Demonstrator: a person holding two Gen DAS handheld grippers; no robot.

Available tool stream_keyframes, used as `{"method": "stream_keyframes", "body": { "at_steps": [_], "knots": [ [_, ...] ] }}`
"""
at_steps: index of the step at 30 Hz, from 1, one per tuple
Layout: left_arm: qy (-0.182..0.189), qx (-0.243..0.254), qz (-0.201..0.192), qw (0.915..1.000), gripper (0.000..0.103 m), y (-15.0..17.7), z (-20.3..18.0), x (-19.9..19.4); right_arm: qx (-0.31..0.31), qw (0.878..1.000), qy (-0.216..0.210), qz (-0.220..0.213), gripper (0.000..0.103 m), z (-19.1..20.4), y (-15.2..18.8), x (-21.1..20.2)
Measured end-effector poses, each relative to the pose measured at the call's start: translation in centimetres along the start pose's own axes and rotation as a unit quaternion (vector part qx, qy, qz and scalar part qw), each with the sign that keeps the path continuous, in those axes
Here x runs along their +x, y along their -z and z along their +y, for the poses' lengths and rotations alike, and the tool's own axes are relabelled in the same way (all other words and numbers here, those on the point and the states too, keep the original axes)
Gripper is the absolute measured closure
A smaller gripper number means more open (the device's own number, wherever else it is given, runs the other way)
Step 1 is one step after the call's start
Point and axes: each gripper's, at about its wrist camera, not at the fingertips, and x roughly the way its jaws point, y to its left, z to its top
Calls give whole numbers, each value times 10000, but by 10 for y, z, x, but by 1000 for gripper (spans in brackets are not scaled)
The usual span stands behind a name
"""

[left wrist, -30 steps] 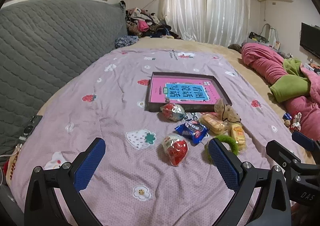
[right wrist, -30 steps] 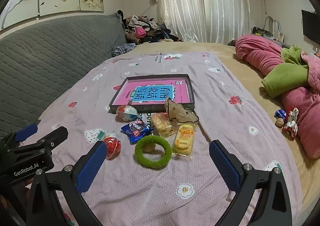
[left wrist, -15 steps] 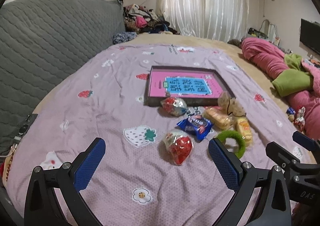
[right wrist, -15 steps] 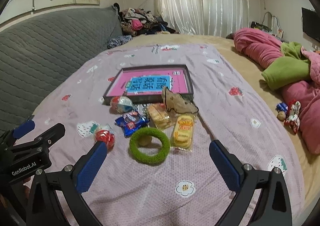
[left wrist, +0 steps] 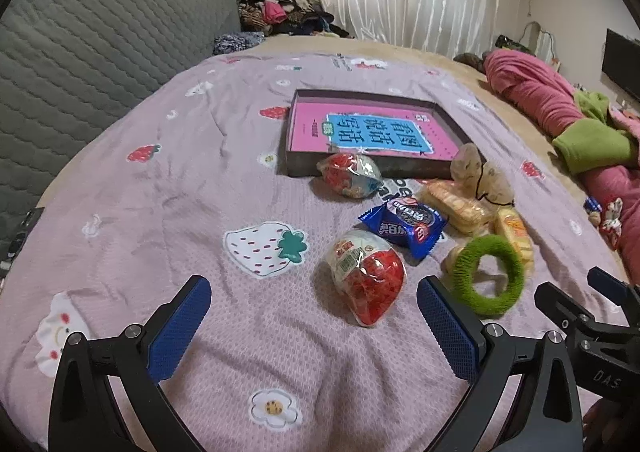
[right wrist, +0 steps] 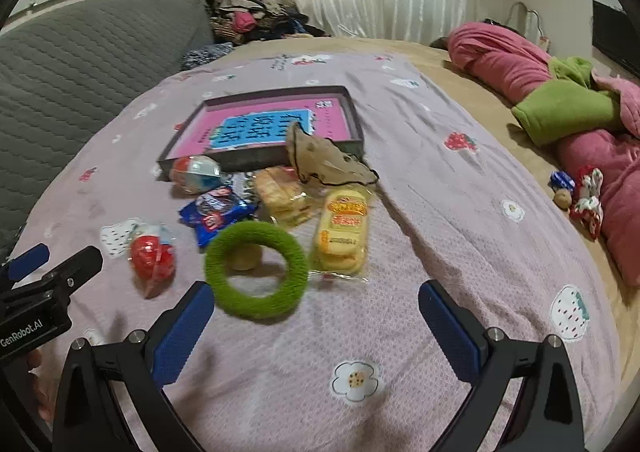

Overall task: Organize objects
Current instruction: 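Reach the left tool toward the red-and-white egg toy while the right tool approaches the green ring, then grasp the egg toy with the left tool while the right tool grasps the green ring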

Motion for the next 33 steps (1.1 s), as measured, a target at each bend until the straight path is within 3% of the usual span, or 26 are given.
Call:
{"method": "stream_keyframes", "body": {
  "at_steps": [12, 19, 23, 26, 28, 30, 33],
  "knots": [
    [237, 9, 295, 9993, 1, -9, -18, 48, 258, 9991, 104, 311, 0, -5, 1, 33],
    [121, 81, 326, 9994, 1, -10, -24, 61, 460, 9972, 320, 495, 1, -9, 1, 51],
    [73, 24, 472, 9989, 1, -8, -22, 72, 391, 9970, 436, 515, 19, -3, 1, 57],
    [160, -17, 552, 9983, 6, -7, -22, 78, 325, 9967, 463, 582, 25, 3, 3, 64],
    [190, -5, 550, 9983, 13, -6, -24, 79, 295, 9969, 479, 555, 32, 6, 4, 64],
    [280, -20, 617, 9977, 42, -5, -24, 81, 258, 9971, 499, 508, 40, 9, 3, 64],
    [340, 7, 674, 9971, 42, -5, -26, 85, 206, 9973, 484, 520, 57, 10, 3, 65]
  ]
}}
